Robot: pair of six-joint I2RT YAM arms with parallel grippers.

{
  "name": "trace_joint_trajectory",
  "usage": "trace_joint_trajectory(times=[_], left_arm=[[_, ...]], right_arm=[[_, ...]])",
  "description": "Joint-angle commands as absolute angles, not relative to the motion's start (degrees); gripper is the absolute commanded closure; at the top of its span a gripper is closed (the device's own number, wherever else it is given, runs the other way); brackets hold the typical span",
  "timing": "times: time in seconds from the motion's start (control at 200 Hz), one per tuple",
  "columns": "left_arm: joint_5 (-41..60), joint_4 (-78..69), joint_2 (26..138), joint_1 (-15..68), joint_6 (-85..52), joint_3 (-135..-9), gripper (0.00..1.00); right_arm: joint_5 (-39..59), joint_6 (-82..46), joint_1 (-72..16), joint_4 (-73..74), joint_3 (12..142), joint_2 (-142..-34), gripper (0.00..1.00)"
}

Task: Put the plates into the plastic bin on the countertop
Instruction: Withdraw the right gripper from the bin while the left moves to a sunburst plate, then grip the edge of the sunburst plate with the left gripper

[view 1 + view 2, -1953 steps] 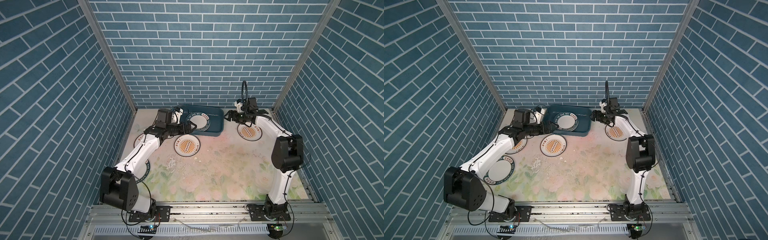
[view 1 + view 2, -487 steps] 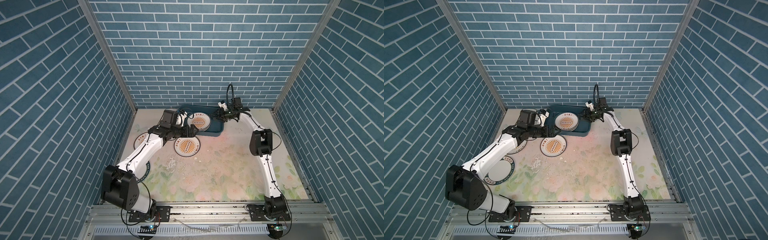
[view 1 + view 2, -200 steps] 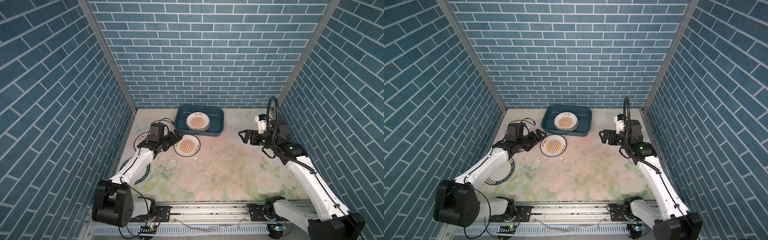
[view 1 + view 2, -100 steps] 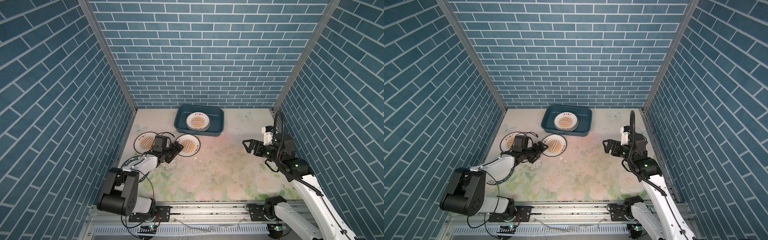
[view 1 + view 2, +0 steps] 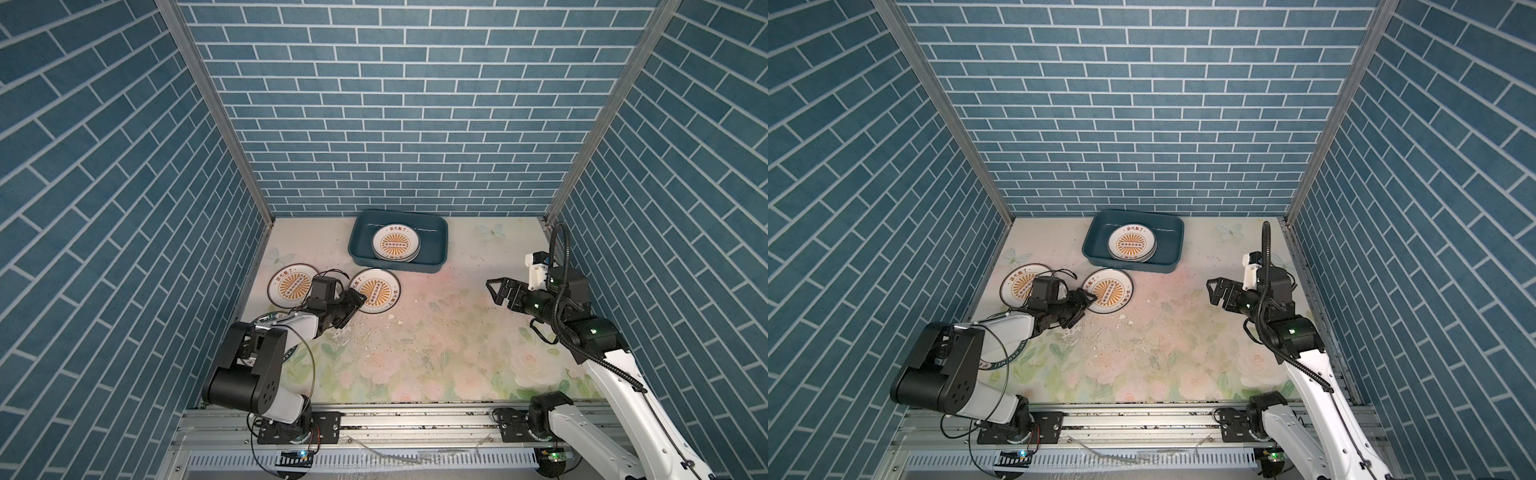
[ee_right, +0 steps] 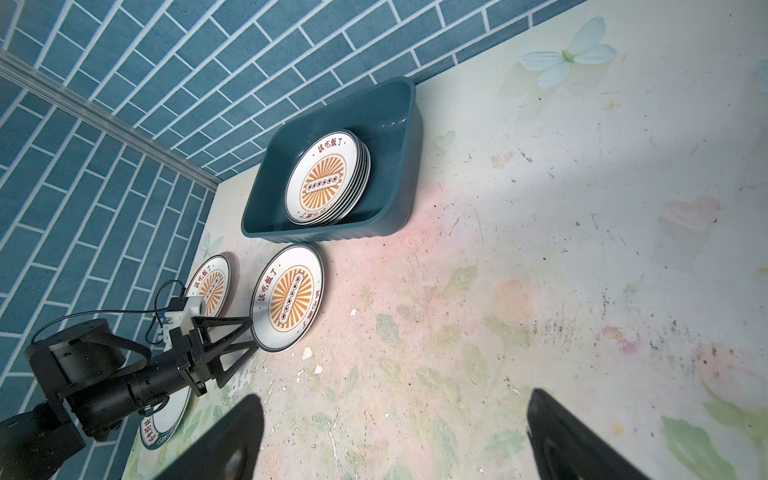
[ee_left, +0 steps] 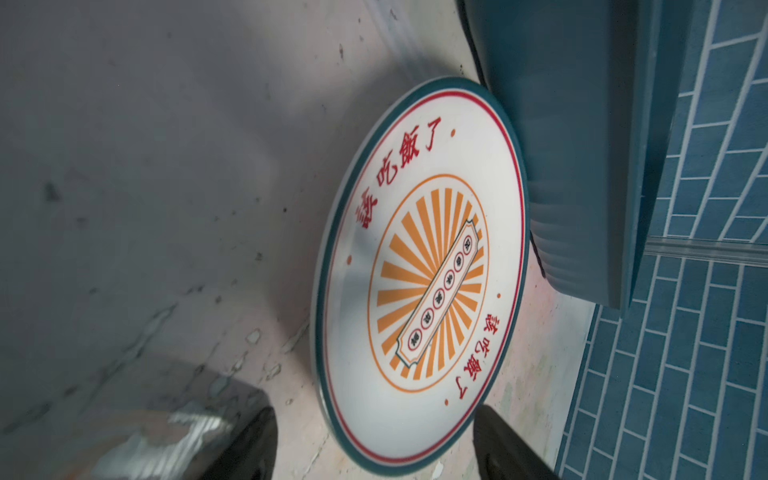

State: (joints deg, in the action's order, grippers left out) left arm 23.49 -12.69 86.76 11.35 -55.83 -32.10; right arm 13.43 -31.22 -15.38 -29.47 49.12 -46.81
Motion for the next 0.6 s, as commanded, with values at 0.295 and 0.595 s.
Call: trace_joint_trajectory(times=[0.295, 0.595], left_arm=[[24.05, -25.73, 94.92, 10.00, -61.55, -26.80, 0.63], [23.33, -29.44, 93.90, 9.84, -62.76, -23.73, 0.85]], right_arm=[[9.94, -32.87, -15.56, -29.06, 50.67, -45.86, 0.02], [9.74, -32.87, -15.53, -29.18, 50.60, -45.36, 0.02]])
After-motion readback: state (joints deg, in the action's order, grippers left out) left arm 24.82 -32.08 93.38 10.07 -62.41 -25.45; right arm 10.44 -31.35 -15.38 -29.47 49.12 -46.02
